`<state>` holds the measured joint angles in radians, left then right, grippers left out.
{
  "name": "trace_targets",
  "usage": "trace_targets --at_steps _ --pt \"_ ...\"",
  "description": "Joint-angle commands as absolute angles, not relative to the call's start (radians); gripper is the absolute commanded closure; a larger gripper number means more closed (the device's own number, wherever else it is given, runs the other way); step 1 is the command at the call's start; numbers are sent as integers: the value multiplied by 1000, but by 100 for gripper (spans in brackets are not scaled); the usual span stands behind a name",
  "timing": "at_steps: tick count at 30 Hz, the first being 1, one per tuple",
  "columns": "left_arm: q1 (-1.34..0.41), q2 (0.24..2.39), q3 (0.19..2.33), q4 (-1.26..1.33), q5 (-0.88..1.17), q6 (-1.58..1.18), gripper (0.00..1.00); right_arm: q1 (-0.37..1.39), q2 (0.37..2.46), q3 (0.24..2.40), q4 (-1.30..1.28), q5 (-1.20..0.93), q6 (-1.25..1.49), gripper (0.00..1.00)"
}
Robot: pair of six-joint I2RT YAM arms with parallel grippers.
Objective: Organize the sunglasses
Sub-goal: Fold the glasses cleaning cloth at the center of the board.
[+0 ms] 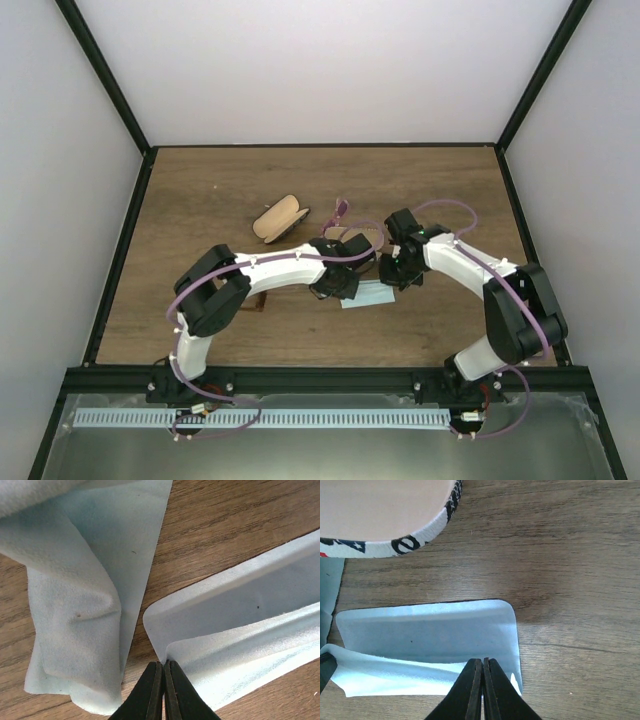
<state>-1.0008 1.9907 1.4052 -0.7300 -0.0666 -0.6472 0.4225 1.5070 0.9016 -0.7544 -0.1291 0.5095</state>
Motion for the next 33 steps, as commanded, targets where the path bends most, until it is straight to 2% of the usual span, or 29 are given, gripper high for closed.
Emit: trace_targets --at_steps 1,16,24,33 --pt "-996 1961 1387 -728 -67 -653 96 419 1484 896 -765 -125 502 98" --pt "-996 1996 1424 -735 -69 -637 96 417 1497 896 -763 -118 503 98" --pt "-989 2008 1426 -739 -69 -628 92 417 1514 898 -756 -117 503 98" --pt "-988 2006 1424 -735 -61 -623 95 417 1514 905 -758 -131 502 98"
